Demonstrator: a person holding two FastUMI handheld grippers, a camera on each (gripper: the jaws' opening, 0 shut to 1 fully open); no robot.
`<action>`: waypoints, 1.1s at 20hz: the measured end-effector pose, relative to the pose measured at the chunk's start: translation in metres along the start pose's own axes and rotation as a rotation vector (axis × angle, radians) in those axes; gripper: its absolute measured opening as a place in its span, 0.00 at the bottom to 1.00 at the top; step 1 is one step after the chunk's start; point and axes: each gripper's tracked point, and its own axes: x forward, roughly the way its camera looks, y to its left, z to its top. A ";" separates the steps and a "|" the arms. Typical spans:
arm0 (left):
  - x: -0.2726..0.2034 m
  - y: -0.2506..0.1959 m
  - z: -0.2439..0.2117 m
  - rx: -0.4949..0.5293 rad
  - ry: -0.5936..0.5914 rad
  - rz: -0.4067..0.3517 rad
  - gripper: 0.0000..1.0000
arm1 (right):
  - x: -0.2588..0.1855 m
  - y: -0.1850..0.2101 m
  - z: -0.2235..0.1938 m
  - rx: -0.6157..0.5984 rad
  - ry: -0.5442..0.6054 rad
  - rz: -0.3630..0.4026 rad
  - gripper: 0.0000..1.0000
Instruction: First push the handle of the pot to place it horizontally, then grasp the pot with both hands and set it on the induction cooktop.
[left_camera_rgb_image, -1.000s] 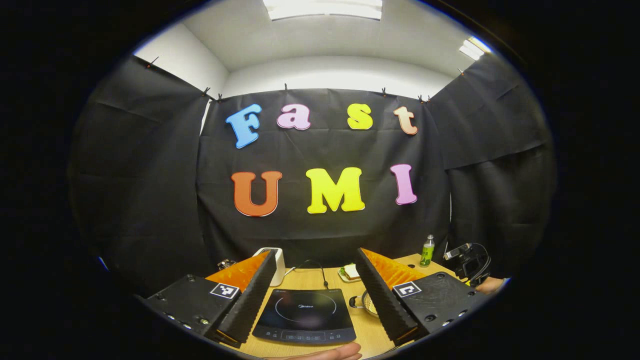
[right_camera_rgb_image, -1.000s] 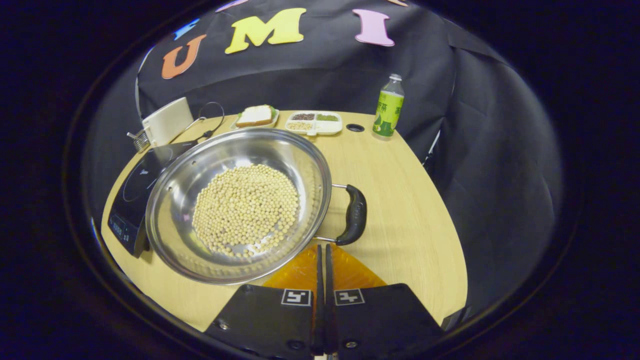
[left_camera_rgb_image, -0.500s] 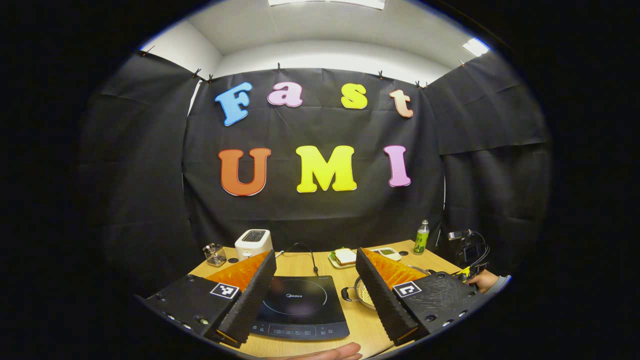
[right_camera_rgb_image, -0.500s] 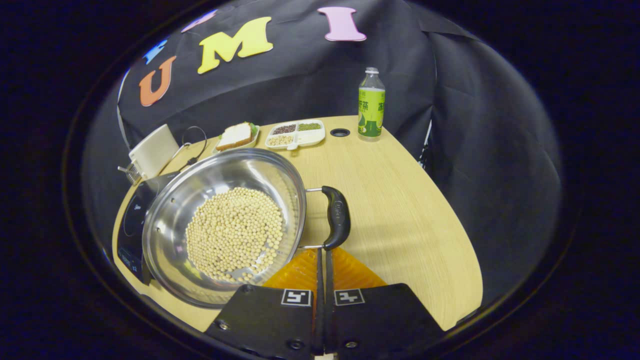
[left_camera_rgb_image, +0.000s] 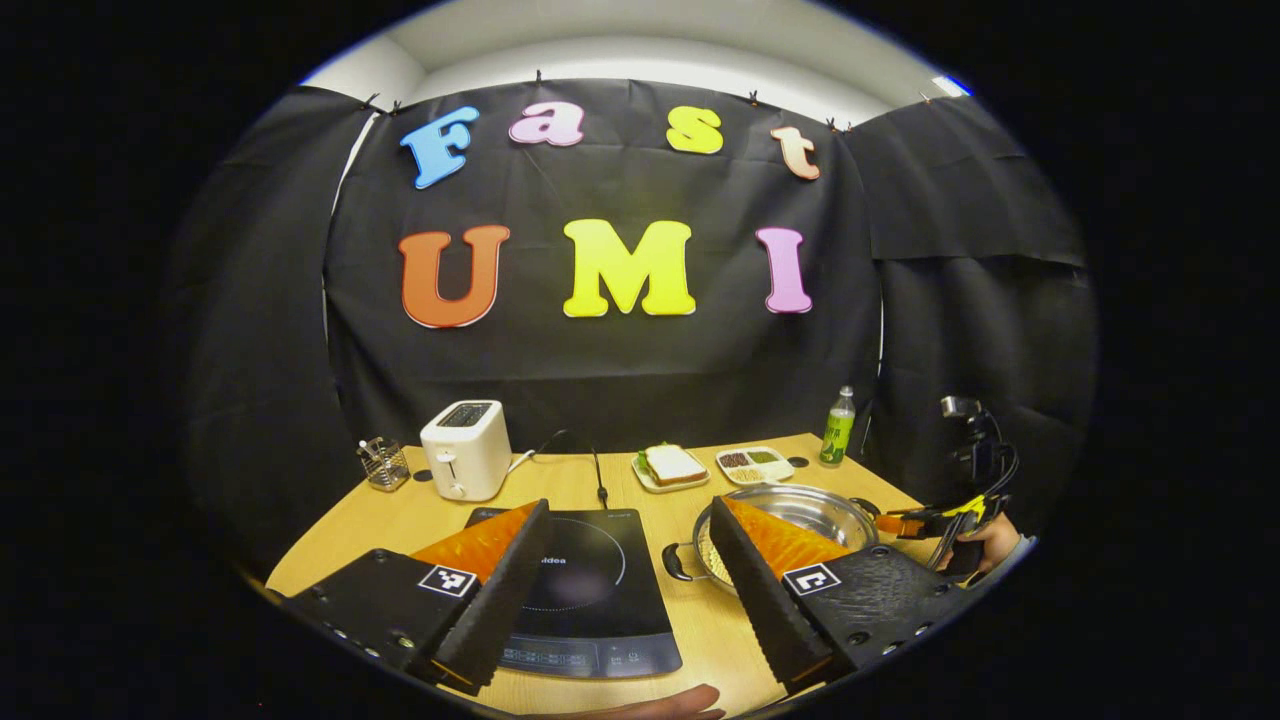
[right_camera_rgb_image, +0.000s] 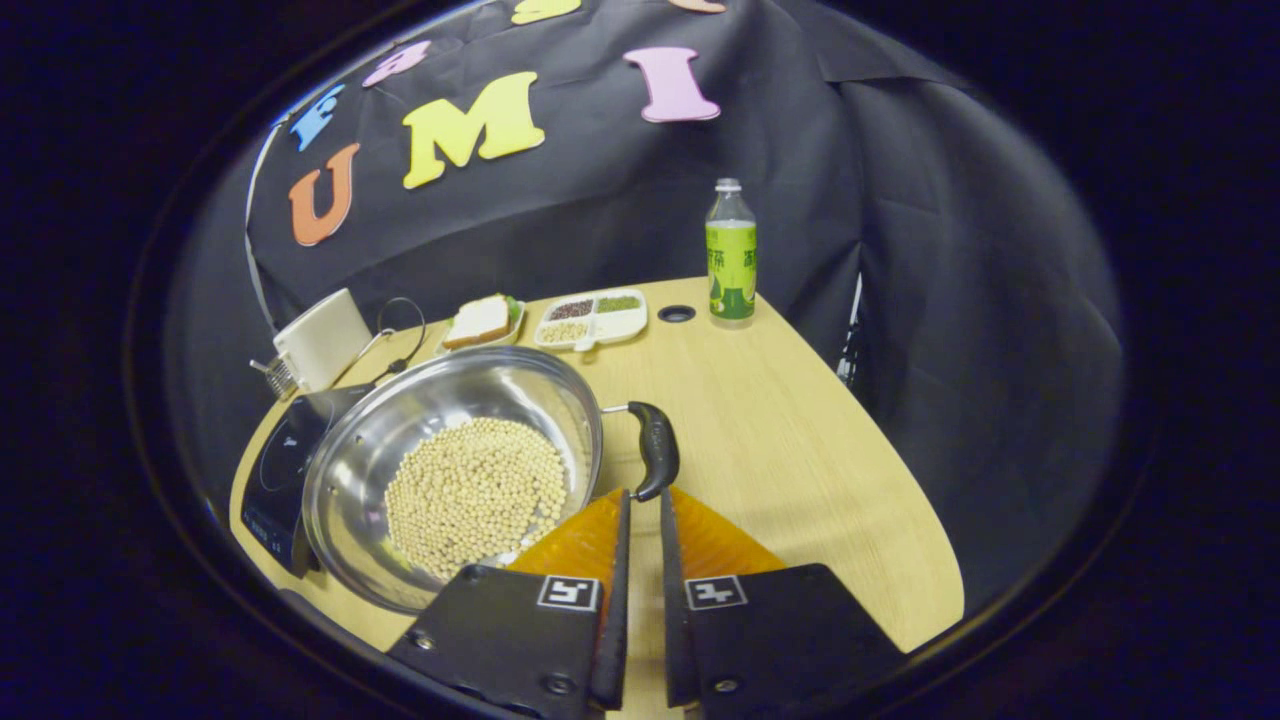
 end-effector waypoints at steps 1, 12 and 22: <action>0.012 -0.006 -0.012 -0.005 0.030 -0.007 0.95 | -0.001 -0.005 0.002 -0.001 -0.013 -0.020 0.38; 0.108 -0.065 -0.084 -0.006 0.223 -0.086 0.96 | 0.003 0.000 0.028 -0.036 -0.034 0.026 0.79; 0.166 -0.087 -0.136 -0.017 0.371 -0.094 0.94 | 0.038 0.005 0.023 -0.056 0.077 -0.005 0.79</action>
